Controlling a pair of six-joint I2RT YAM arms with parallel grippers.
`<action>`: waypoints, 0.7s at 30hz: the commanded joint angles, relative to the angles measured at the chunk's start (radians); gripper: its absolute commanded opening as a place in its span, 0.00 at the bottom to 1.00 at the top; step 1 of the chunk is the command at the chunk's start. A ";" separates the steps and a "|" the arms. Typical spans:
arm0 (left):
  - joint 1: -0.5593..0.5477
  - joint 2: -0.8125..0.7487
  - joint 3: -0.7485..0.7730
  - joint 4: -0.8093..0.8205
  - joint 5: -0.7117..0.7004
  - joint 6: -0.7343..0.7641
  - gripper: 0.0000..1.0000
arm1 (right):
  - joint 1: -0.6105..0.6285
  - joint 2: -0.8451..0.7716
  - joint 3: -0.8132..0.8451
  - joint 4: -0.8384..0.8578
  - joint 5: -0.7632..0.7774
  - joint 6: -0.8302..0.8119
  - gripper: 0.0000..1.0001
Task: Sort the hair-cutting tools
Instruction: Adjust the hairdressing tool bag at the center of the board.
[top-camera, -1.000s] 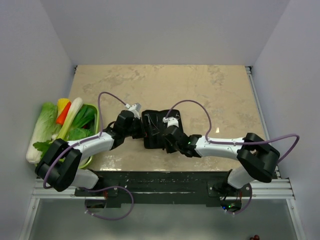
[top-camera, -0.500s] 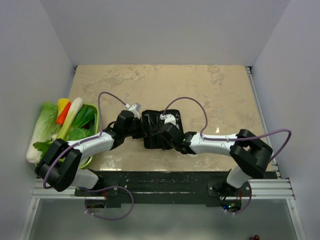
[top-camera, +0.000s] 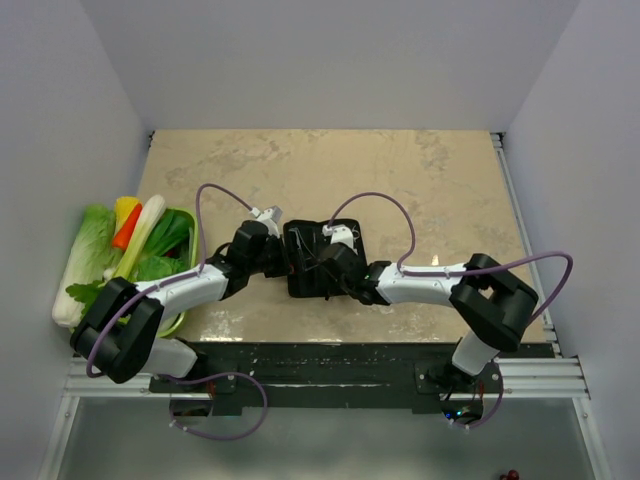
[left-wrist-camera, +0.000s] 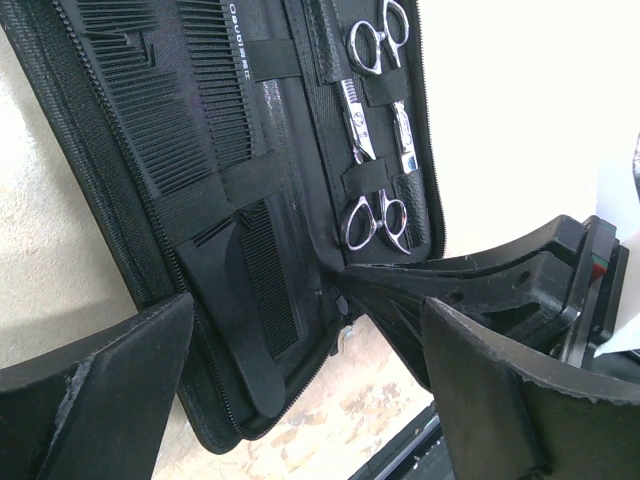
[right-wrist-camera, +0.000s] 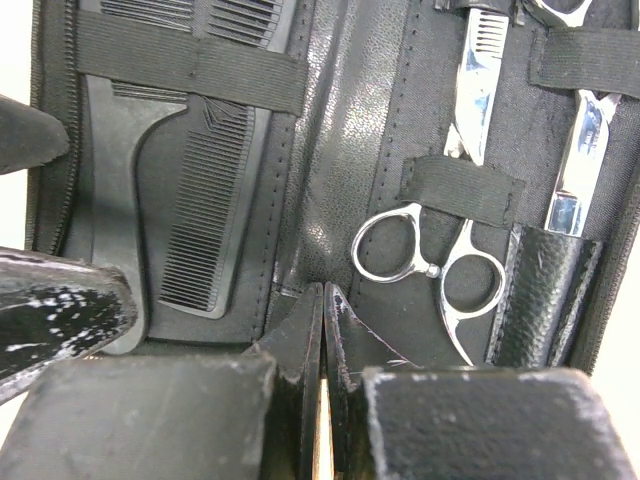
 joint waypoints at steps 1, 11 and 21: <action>-0.004 -0.010 0.014 0.031 -0.014 0.014 1.00 | -0.001 -0.003 0.017 0.042 0.025 -0.008 0.00; -0.003 -0.010 0.012 0.032 -0.014 0.012 1.00 | -0.001 0.037 -0.023 0.071 -0.015 0.015 0.00; -0.004 -0.019 0.000 0.037 -0.015 0.004 1.00 | 0.003 0.023 -0.097 0.089 -0.054 0.046 0.00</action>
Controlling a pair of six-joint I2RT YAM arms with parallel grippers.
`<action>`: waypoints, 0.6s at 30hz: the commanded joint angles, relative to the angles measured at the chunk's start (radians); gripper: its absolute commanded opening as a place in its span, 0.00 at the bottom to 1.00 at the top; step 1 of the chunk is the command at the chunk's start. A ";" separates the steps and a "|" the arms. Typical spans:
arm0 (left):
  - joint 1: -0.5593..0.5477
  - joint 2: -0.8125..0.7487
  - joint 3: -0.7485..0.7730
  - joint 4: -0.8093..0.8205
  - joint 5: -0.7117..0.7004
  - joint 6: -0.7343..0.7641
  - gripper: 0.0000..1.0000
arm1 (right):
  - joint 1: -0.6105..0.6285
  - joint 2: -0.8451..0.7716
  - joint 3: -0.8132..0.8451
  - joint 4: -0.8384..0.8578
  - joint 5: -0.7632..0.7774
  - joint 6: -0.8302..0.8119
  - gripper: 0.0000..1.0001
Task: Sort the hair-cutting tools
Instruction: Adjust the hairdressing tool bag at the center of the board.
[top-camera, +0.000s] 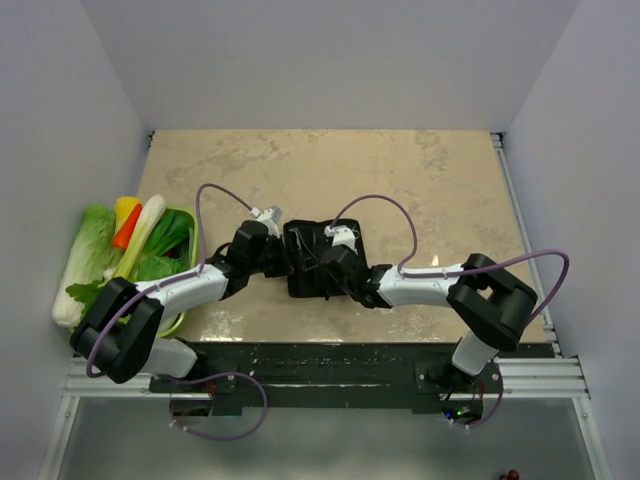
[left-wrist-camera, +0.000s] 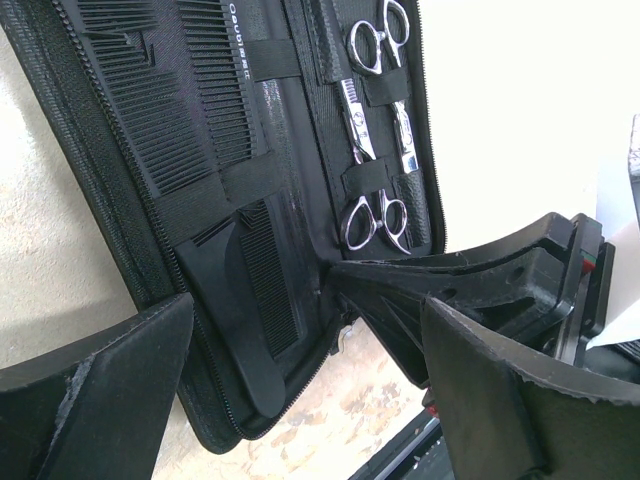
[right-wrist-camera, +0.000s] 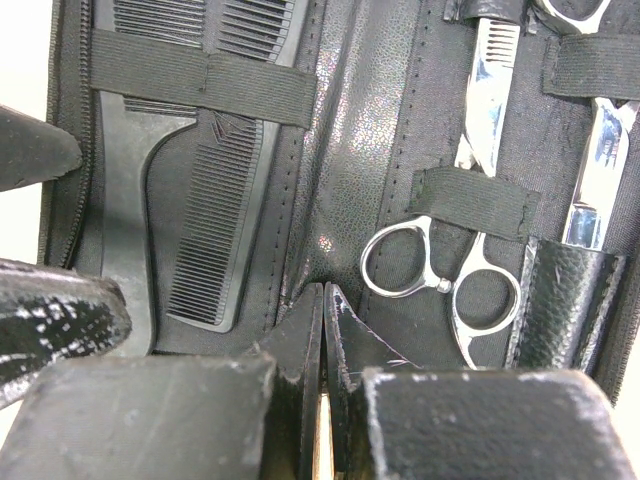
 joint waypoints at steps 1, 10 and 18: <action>-0.003 -0.019 0.000 0.039 -0.019 0.001 1.00 | 0.005 -0.001 -0.063 -0.014 -0.047 0.039 0.00; -0.003 -0.010 -0.016 0.069 -0.025 -0.022 1.00 | 0.039 -0.084 -0.110 -0.052 -0.054 0.075 0.00; -0.004 -0.018 -0.034 0.092 -0.025 -0.035 1.00 | 0.098 -0.081 -0.092 -0.106 -0.036 0.098 0.00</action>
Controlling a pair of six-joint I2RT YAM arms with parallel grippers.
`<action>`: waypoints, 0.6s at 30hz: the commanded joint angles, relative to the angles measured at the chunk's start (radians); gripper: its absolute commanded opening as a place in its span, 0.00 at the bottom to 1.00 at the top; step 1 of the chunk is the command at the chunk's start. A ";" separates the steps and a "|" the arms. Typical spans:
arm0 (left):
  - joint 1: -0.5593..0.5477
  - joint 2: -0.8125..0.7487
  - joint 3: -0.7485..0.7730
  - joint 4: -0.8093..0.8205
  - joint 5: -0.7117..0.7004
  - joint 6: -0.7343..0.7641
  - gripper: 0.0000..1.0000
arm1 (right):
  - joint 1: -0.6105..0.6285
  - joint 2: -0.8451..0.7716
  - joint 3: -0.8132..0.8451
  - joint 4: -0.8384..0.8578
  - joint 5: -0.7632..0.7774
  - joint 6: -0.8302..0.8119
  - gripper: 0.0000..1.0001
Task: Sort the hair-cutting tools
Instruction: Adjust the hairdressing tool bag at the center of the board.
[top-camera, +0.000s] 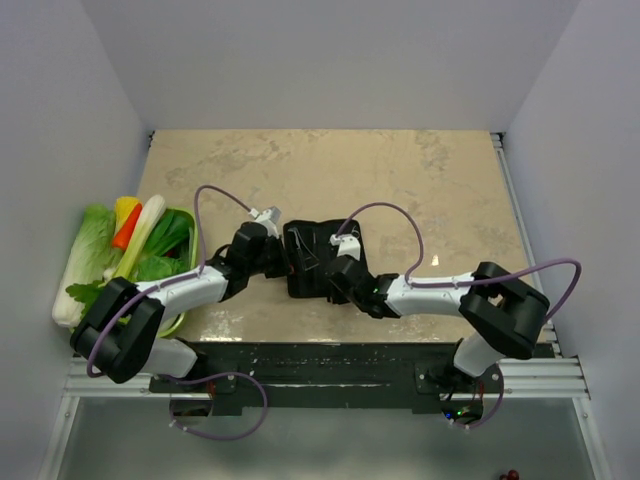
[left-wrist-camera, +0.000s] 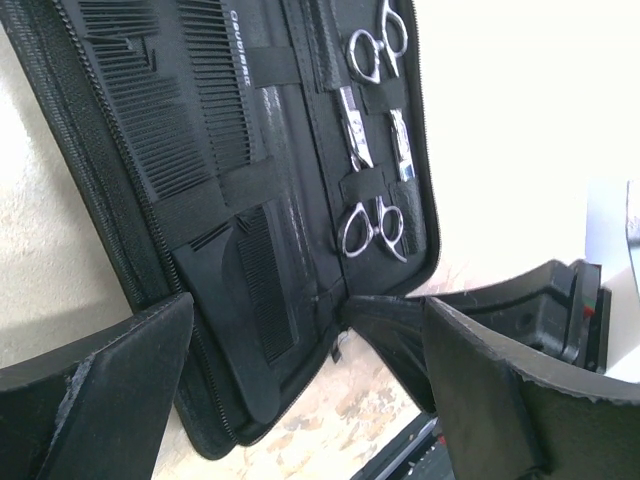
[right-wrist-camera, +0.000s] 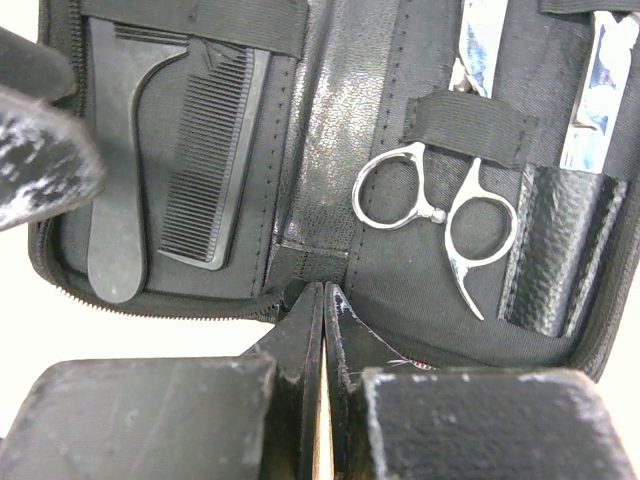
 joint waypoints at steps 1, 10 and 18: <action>-0.004 -0.019 -0.022 0.055 -0.020 -0.016 1.00 | 0.060 -0.003 -0.002 -0.113 -0.040 0.048 0.00; -0.004 -0.041 -0.016 0.043 -0.011 -0.011 1.00 | 0.097 -0.203 0.038 -0.265 0.066 0.059 0.00; -0.004 -0.163 0.118 -0.153 -0.033 0.046 1.00 | 0.048 -0.311 0.066 -0.391 0.223 0.020 0.00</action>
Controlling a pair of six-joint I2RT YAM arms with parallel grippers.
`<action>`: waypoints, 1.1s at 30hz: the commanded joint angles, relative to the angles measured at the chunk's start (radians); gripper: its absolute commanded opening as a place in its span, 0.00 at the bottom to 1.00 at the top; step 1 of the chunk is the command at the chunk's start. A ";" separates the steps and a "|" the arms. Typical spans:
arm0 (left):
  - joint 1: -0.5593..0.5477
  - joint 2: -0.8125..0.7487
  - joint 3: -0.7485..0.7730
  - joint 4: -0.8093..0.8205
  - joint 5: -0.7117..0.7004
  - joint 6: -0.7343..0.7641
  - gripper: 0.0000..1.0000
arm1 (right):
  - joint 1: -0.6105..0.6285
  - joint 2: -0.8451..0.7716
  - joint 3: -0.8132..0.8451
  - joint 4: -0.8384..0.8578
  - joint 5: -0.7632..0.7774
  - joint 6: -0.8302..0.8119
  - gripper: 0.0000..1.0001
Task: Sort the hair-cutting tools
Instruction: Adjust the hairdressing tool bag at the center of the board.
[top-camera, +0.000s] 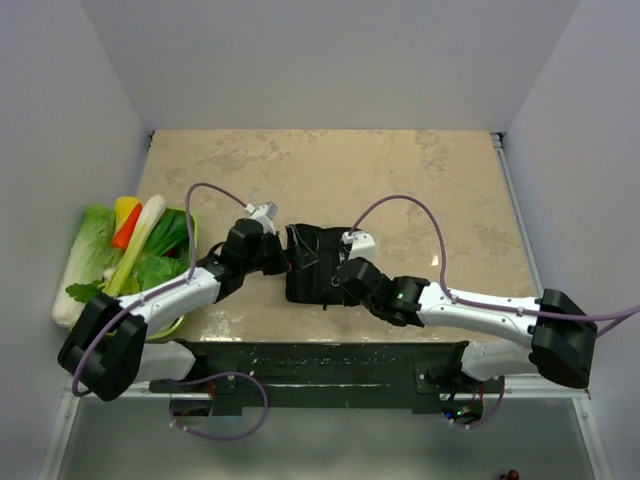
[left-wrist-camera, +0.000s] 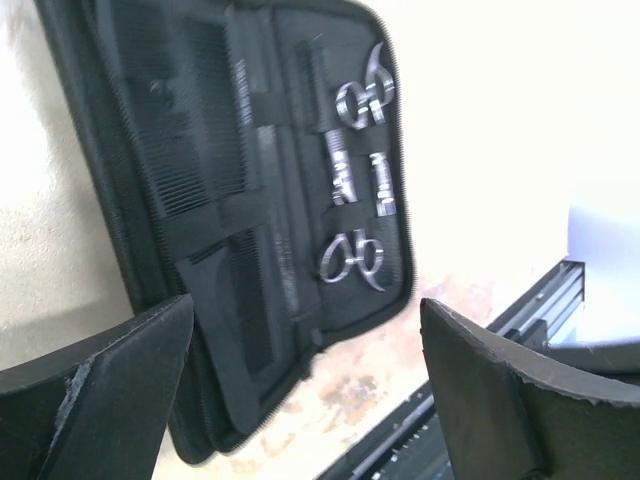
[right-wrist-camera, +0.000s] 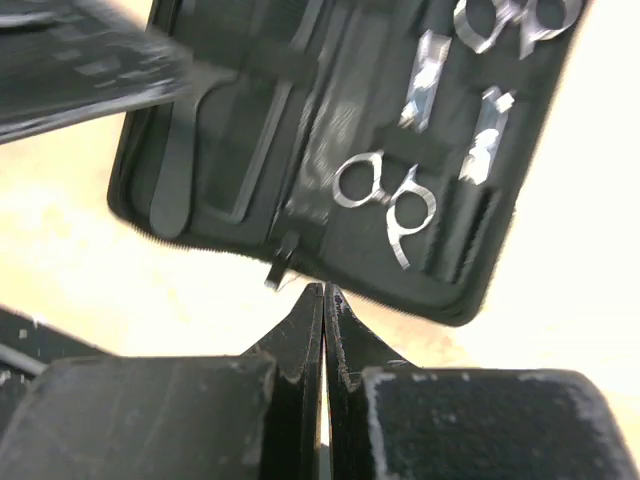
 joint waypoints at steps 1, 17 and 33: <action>-0.004 -0.112 0.135 -0.131 -0.068 0.066 1.00 | -0.068 -0.016 0.015 -0.051 0.101 -0.022 0.00; -0.002 0.003 0.098 -0.190 -0.287 0.120 1.00 | -0.294 -0.072 -0.091 0.049 0.032 -0.079 0.00; -0.002 0.176 -0.022 0.330 0.015 0.111 1.00 | -0.309 -0.072 -0.179 0.099 -0.023 -0.050 0.00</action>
